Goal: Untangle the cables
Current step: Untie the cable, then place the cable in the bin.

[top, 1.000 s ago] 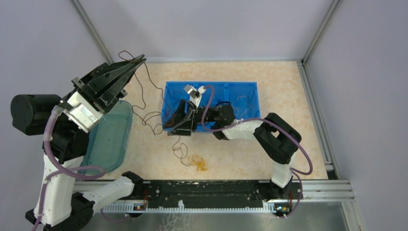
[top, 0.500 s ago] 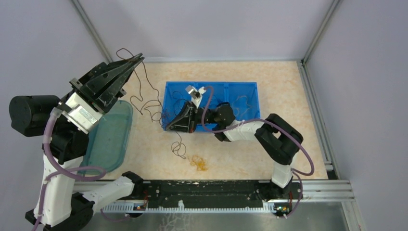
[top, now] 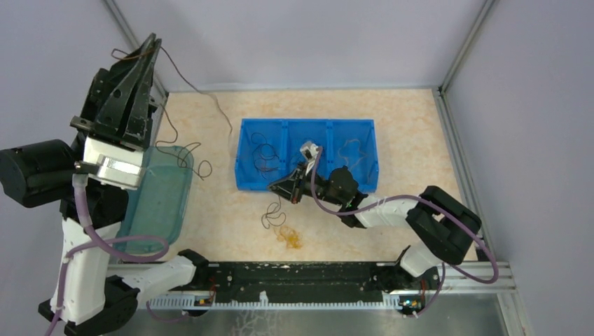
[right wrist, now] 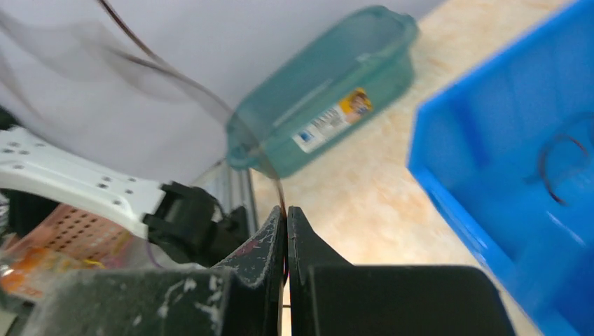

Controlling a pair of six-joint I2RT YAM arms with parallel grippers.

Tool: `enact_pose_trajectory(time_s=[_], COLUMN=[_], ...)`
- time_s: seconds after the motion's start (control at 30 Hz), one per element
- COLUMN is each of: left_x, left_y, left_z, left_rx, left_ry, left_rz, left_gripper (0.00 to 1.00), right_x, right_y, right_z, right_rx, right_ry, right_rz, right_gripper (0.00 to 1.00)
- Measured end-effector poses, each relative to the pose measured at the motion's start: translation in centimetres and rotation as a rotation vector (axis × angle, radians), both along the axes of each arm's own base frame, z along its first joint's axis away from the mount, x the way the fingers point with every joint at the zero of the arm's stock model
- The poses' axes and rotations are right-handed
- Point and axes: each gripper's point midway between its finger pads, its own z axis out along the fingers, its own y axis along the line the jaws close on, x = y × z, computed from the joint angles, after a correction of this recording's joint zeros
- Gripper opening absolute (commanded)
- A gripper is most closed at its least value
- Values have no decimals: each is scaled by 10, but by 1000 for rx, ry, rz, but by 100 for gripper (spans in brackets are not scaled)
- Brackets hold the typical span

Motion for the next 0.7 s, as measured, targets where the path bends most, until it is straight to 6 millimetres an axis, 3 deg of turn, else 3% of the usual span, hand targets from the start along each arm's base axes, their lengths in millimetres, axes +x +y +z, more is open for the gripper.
enact_pose_trajectory(time_s=[0.23,0.43,0.57,0.7], left_x=[3,10,26,50], left_y=[22,30,15,-5], left_z=[32,48,22,-24], left_rx=[-117,-172,-107,-40], left_ry=[-140,-152,-20,155], left_rz=[143,190,132,64], left_gripper=[0,0,0,0], right_x=[8,0,-3,-5], right_y=[-35,-57,-59,-59], right_z=[-60,-87,-64,-15], right_rx=[-160,-210,-155,-52], right_ry=[72,108,72,5], right_rz=[-168,-214,-209,-201], right_gripper=[0,0,0,0])
